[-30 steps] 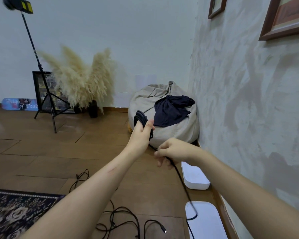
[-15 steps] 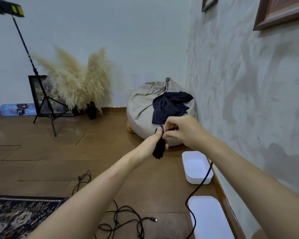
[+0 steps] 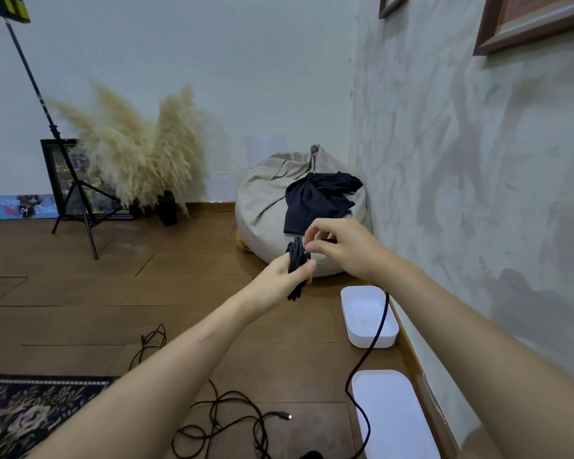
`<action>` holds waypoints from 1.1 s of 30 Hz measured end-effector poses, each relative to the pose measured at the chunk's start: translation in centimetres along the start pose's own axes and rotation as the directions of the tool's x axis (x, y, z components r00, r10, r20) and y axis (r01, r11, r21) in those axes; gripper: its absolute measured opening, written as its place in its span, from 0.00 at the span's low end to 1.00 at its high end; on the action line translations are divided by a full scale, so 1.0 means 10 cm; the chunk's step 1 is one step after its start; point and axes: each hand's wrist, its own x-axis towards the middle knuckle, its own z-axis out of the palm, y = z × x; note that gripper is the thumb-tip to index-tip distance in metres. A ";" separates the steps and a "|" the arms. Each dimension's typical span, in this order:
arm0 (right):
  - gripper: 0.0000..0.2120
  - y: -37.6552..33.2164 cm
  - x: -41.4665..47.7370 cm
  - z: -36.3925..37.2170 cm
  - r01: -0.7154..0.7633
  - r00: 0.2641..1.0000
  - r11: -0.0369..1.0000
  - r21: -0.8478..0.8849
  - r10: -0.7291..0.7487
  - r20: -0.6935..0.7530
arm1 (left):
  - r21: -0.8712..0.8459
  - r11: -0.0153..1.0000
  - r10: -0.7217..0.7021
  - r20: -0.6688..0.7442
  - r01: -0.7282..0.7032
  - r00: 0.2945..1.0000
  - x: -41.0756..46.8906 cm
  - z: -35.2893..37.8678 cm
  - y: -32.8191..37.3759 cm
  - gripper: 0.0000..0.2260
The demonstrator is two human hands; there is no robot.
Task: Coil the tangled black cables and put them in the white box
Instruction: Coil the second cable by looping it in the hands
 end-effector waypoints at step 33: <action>0.06 0.19 0.00 0.06 -0.077 0.986 0.962 0.262 0.112 -0.121 | -0.005 0.999 -0.040 -0.135 0.039 0.990 0.03 -0.04 -0.02 0.13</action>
